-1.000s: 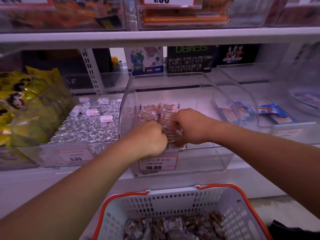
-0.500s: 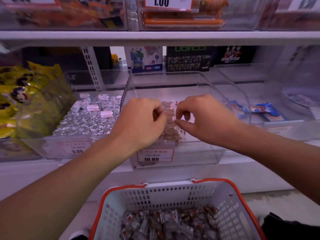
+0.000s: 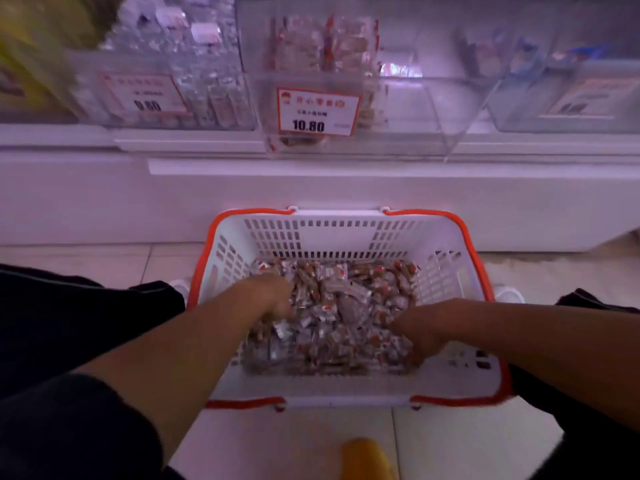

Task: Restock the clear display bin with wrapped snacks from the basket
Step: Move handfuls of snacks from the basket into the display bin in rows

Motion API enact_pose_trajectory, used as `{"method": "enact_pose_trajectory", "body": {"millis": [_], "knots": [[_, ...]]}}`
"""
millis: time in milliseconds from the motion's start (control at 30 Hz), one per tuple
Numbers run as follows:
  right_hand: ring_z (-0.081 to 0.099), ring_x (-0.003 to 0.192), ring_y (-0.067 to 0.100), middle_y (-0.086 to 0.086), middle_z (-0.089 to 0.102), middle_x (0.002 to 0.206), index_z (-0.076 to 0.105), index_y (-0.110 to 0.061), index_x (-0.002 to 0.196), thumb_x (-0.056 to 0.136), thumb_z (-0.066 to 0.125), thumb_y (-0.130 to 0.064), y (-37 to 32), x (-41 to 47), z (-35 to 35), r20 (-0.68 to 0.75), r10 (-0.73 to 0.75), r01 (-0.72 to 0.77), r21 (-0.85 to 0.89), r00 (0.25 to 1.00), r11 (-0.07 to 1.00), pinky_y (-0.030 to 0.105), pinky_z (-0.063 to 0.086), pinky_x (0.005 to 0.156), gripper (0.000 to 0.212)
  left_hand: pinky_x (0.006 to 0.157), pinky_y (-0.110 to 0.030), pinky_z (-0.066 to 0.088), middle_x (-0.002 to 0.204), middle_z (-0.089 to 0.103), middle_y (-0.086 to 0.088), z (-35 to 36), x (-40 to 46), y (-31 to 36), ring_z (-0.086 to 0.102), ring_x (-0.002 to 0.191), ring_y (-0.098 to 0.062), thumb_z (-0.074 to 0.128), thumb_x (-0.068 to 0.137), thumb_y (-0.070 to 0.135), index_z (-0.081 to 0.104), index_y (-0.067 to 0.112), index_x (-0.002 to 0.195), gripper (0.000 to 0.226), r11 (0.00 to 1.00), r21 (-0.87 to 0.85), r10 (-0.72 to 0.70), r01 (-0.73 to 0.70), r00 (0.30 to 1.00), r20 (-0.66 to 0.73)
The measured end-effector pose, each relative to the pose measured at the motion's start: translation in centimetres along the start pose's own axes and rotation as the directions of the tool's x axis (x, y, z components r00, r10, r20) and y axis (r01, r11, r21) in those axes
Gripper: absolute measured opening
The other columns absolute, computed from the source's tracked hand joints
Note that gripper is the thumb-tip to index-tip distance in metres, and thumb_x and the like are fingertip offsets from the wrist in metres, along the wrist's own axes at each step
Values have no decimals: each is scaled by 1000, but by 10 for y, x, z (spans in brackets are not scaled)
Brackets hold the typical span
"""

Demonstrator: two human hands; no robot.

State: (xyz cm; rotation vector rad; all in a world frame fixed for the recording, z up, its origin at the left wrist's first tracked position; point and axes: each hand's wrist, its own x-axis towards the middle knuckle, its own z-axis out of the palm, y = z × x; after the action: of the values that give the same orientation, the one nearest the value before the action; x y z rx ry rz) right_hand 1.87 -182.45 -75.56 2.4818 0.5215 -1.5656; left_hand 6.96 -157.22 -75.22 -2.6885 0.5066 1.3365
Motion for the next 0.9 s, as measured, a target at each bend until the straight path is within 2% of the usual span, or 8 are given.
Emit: {"method": "enact_pose_trajectory", "body": {"millis": [67, 133, 233, 367, 433, 700, 800, 900], "knots": [[55, 122, 31, 17, 54, 139, 45, -10, 143, 83, 76, -33, -4, 23, 19, 0, 49, -48, 192, 999, 980, 32, 45, 102, 71, 98, -35, 49, 136, 55, -17, 55, 19, 0, 59, 115, -29, 59, 96, 38, 49, 2, 140, 58, 977, -150, -143, 154, 986, 84], [50, 128, 30, 16, 48, 145, 36, -9, 148, 87, 72, -34, -8, 48, 35, -49, 134, -93, 492, 990, 866, 28, 39, 101, 75, 108, -38, 42, 153, 34, -18, 94, 26, 2, 44, 135, -31, 63, 95, 35, 21, 0, 153, 81, 881, -332, -314, 338, 941, 124], [49, 124, 35, 17, 49, 140, 20, -8, 153, 92, 67, -33, -20, 84, 56, -21, 271, -86, 922, 962, 377, 31, 49, 89, 81, 115, -44, 32, 161, 14, -18, 114, 37, 4, 23, 146, -35, 67, 89, 47, -1, 1, 155, 105, 736, -503, -466, 454, 878, 110], [39, 136, 38, 18, 34, 153, 6, -14, 154, 66, 86, -50, -36, 123, 62, -126, 569, -26, 968, 813, 250, 41, 39, 107, 125, 115, -49, 31, 162, 8, -21, 108, 61, 19, 20, 146, -39, 75, 82, 48, -5, 4, 156, 117, 369, -806, -604, 463, 779, 171], [42, 134, 41, 21, 32, 154, 8, -18, 154, 61, 85, -58, -41, 135, 52, -99, 633, 13, 990, 768, 138, 47, 41, 107, 127, 116, -50, 28, 161, 16, -21, 107, 77, 18, 24, 145, -39, 75, 82, 47, 3, 4, 156, 111, 176, -886, -691, 429, 695, 199], [58, 114, 35, 16, 46, 139, 41, -10, 135, 66, 79, -60, -23, 161, 41, -267, 626, -11, 915, 733, 403, 42, 55, 88, 93, 108, -51, 38, 148, 37, -20, 126, 107, 8, 41, 133, -40, 60, 94, 28, 44, 11, 144, 55, 302, -752, -742, 587, 640, 201], [66, 89, 27, 7, 66, 101, 48, -16, 110, 69, 76, -59, -27, 162, 43, -379, 581, 62, 869, 720, 491, 39, 57, 74, 65, 105, -54, 37, 146, 38, -20, 140, 109, 19, 39, 132, -40, 63, 91, 19, 30, 21, 150, 67, 316, -746, -774, 586, 614, 154], [66, 87, 30, 3, 61, 89, 39, -14, 119, 71, 82, -42, -30, 164, 44, -391, 552, 58, 849, 737, 524, 36, 53, 66, 71, 107, -54, 35, 152, 31, -25, 148, 111, 17, 33, 137, -44, 67, 88, 28, 4, 17, 156, 94, 354, -657, -724, 666, 640, 258]]}}
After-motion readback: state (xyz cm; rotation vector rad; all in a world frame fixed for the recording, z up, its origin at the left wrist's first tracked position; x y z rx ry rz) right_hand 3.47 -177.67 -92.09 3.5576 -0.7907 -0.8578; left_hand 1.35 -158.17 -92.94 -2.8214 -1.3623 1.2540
